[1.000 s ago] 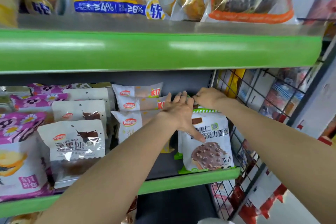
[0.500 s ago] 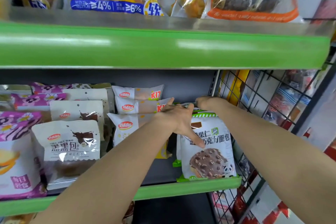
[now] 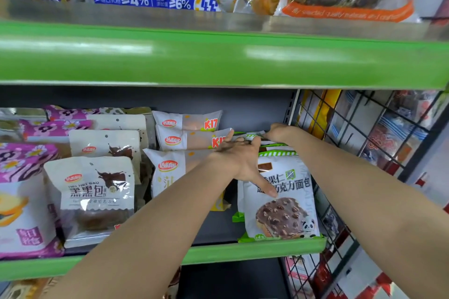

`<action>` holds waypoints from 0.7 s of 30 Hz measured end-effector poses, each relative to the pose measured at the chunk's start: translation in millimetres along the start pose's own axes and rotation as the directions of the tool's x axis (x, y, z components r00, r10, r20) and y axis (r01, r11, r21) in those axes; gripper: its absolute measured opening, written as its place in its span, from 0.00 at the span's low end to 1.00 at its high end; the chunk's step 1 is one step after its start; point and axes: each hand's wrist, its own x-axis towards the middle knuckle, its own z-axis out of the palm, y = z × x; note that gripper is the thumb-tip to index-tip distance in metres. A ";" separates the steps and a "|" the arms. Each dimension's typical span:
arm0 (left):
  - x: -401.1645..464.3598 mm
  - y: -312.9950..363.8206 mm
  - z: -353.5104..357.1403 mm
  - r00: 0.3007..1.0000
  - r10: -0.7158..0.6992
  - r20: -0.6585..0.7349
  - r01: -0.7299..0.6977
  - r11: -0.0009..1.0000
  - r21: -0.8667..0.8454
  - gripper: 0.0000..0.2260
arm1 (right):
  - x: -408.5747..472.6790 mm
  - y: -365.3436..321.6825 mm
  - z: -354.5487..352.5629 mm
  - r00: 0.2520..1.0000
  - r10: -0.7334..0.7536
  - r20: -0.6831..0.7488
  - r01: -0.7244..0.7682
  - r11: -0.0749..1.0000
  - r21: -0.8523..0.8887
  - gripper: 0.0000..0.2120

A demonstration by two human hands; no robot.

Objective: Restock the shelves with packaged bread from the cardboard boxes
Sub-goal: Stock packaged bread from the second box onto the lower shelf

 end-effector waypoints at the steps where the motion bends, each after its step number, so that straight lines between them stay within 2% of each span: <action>1: 0.3 -0.2 0.5 1.000 0.000 0.000 0.000 1.000 -0.003 0.47 | -1.2 -1.5 -1.2 1.000 0.004 -0.006 -0.004 1.000 -0.009 0.24; 3: 0.2 -0.7 0.8 1.000 0.001 0.006 -0.001 1.000 -0.004 0.47 | -2.4 -3.6 -2.5 1.000 0.003 -0.008 -0.004 1.000 -0.014 0.27; 7: 2.5 -3.0 3.1 1.000 -0.002 0.002 0.002 0.999 -0.034 0.46 | 1.6 -3.7 0.0 1.000 0.024 0.001 -0.024 1.000 0.021 0.26; 11: 3.9 -3.6 4.7 1.000 0.007 -0.024 -0.008 0.999 -0.039 0.48 | 2.9 -1.2 -1.9 0.997 0.068 -0.031 -0.065 0.992 0.110 0.28; 16: 5.5 -5.0 10.6 0.996 0.024 -0.082 -0.026 0.999 -0.028 0.48 | 6.5 1.8 -5.5 0.990 0.125 -0.062 -0.101 0.948 0.302 0.29; 21: 1.7 -0.2 12.9 0.987 0.039 -0.156 -0.028 0.997 0.072 0.49 | 2.9 3.8 -13.2 0.977 0.106 -0.183 0.003 0.860 0.510 0.41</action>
